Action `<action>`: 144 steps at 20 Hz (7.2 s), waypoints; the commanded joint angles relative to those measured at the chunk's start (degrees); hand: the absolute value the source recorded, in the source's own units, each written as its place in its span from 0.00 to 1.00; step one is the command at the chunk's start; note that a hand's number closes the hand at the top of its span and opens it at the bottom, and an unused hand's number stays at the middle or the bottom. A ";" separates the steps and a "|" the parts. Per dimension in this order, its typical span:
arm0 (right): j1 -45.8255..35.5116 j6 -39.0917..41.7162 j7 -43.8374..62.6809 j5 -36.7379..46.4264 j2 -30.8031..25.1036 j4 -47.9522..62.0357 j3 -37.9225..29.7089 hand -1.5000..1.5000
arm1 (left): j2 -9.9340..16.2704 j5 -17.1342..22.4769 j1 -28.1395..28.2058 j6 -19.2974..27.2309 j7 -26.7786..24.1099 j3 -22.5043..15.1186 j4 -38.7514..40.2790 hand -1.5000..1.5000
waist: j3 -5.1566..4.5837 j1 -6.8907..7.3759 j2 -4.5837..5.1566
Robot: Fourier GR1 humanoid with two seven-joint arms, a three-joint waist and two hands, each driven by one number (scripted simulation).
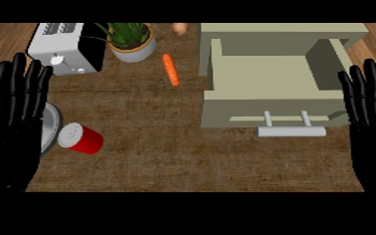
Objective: Pick up the can, place it into the drawer and close the drawer
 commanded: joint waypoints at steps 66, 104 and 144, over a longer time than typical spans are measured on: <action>10.77 8.25 2.77 -2.85 3.19 4.40 -9.45 0.00 | 14.28 -3.54 -2.48 -43.84 -26.55 16.68 54.89 0.00 | 0.67 0.30 0.33; 14.53 11.31 2.12 -4.00 2.44 1.42 -10.85 0.00 | 17.33 -6.60 -10.97 -35.77 -39.66 9.15 78.88 0.00 | 0.62 -0.53 0.46; 19.29 13.77 4.72 -10.19 3.28 -4.63 -15.76 0.00 | 1.73 5.51 -21.57 -6.86 -26.81 17.38 77.13 1.00 | 0.82 0.47 -0.06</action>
